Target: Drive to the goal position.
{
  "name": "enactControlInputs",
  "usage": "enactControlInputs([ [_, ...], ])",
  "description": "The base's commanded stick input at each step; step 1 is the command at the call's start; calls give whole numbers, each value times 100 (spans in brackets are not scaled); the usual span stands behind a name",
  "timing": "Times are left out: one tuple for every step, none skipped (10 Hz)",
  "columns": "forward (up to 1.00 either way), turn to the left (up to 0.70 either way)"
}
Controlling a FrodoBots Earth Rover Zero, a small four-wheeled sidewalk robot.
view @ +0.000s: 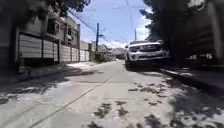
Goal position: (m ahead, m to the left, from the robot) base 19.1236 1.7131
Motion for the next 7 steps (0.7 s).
enactControlInputs([
  [100,0],
  [100,0],
  [100,0],
  [100,0],
  [100,0],
  [100,0],
  [100,0],
])
